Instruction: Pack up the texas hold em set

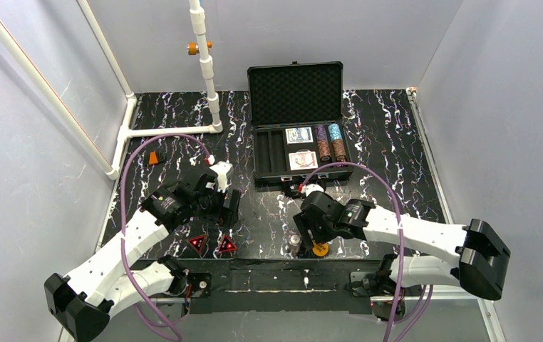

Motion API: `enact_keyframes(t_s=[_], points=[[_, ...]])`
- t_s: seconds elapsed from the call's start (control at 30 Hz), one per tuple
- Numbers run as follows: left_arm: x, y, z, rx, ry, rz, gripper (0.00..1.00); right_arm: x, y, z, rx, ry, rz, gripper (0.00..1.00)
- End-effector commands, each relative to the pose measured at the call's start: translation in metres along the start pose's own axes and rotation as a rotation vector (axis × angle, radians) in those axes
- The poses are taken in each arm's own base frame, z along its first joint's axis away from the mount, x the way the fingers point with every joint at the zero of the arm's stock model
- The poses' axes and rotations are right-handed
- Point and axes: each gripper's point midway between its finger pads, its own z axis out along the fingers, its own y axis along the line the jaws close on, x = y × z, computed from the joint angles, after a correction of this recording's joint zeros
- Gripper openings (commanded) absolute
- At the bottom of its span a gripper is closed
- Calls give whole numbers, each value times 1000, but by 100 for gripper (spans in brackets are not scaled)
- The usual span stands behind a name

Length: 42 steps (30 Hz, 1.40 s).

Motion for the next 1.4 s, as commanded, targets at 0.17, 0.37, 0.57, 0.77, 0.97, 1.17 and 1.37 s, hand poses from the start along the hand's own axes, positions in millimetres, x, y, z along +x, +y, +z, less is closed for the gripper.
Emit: enact_keyframes(t_s=[0.17,0.37,0.57,0.77,0.97,1.17,1.37], points=[[-3,1,-5,-11,-7,15,82,-15,8,6,-10,-36,-27,74],[-4,1,-4,-13,-1,14,81,-20,10,8,-6,-36,-38,72],[-4,1,-5,-12,-8,15,81,-21,11,10,-4,-32,-42,67],[-4,1,-5,-13,-8,15,81,-27,14,8,-14,-46,-43,63],[-4,1,-5,-13,-8,14,81,-32,17,5,-24,-60,-56,57],[-4,1,-5,-12,-9,14,81,-30,21,6,-39,-36,-69,41],[-4,1,-5,-13,-6,14,81,-31,22,6,-43,-38,-68,31]])
